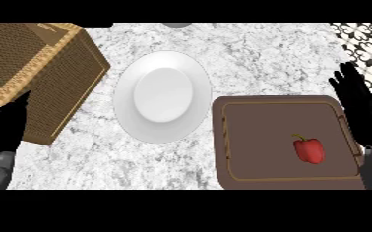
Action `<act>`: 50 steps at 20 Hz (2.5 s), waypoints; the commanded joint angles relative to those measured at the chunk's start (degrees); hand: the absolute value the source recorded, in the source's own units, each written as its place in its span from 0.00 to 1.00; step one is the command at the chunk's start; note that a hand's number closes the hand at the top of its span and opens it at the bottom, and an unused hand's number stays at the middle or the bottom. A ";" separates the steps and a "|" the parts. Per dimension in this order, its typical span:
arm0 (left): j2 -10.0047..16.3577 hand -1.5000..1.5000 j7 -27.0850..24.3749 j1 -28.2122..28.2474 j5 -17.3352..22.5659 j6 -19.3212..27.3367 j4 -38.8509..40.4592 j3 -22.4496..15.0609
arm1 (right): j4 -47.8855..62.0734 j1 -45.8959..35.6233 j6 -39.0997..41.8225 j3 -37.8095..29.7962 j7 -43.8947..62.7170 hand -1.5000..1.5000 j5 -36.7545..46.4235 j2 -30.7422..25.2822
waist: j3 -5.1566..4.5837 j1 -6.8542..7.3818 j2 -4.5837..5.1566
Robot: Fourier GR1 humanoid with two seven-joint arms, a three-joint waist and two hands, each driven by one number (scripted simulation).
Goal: Pick the bell pepper from the tray and place it in the plate
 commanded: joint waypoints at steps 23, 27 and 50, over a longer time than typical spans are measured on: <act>-9.49 0.50 2.05 -9.55 6.27 -6.02 -10.74 0.21 | -15.32 14.58 -23.78 27.12 -25.04 0.00 47.21 3.86 | 1.10 0.36 -0.85; -10.00 0.50 1.46 -7.24 5.94 -6.20 -11.76 -0.91 | -21.68 13.89 -22.15 25.29 -9.20 0.00 58.05 -2.69 | 0.94 -0.08 -1.01; -12.21 0.50 3.63 -9.28 3.38 -8.23 -12.09 2.03 | -33.52 5.70 29.31 28.99 46.91 0.00 74.73 -4.20 | 1.13 1.06 -0.75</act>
